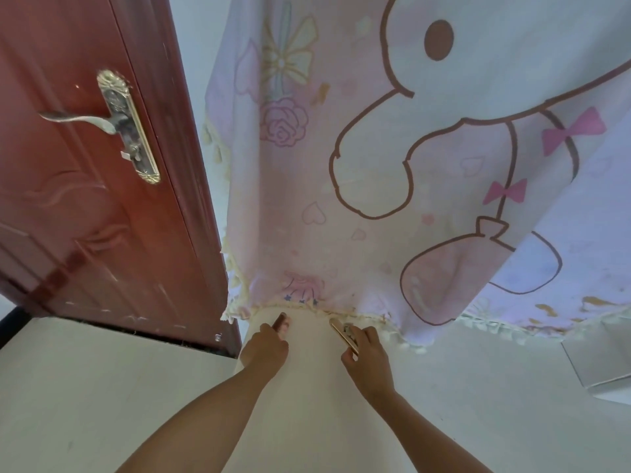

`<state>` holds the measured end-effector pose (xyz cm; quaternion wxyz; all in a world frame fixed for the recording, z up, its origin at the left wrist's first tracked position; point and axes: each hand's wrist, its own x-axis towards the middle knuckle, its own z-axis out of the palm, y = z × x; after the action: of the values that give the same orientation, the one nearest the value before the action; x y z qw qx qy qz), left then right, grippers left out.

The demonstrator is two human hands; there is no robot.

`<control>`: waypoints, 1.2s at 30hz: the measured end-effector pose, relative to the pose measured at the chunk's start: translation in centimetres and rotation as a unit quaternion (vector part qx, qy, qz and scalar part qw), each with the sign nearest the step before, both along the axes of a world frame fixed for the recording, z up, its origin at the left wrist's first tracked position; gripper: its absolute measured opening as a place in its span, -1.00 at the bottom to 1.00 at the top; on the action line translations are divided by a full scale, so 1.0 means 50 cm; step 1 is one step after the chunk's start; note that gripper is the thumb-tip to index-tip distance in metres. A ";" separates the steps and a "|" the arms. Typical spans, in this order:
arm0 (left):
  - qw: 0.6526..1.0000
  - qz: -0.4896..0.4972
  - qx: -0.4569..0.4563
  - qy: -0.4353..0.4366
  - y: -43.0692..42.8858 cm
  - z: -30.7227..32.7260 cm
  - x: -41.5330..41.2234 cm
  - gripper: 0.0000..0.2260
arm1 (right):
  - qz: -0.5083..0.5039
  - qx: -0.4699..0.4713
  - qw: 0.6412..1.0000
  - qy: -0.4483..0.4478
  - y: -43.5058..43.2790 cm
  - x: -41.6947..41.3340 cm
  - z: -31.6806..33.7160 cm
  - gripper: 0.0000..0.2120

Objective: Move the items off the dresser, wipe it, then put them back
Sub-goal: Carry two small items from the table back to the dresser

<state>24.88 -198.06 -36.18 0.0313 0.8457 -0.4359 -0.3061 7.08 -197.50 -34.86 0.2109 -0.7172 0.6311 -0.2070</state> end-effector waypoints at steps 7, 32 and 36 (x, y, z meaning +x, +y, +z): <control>0.999 -0.026 -0.012 0.036 -0.024 0.006 -0.011 -0.67 | -0.004 0.028 1.000 -0.004 -0.014 0.023 -0.008 -0.62; 0.979 -0.126 -0.151 0.056 0.031 -0.053 0.036 -0.59 | -0.054 0.214 0.974 -0.047 -0.056 0.180 -0.033 -0.47; 0.977 -0.123 -0.162 0.056 0.031 -0.058 0.036 -0.61 | -0.041 0.242 0.968 -0.052 -0.068 0.182 -0.030 -0.48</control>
<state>26.68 -196.52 -39.09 0.1539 0.7506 -0.5782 -0.2802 16.16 -200.89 -36.37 0.4021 -0.6065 0.6795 -0.0933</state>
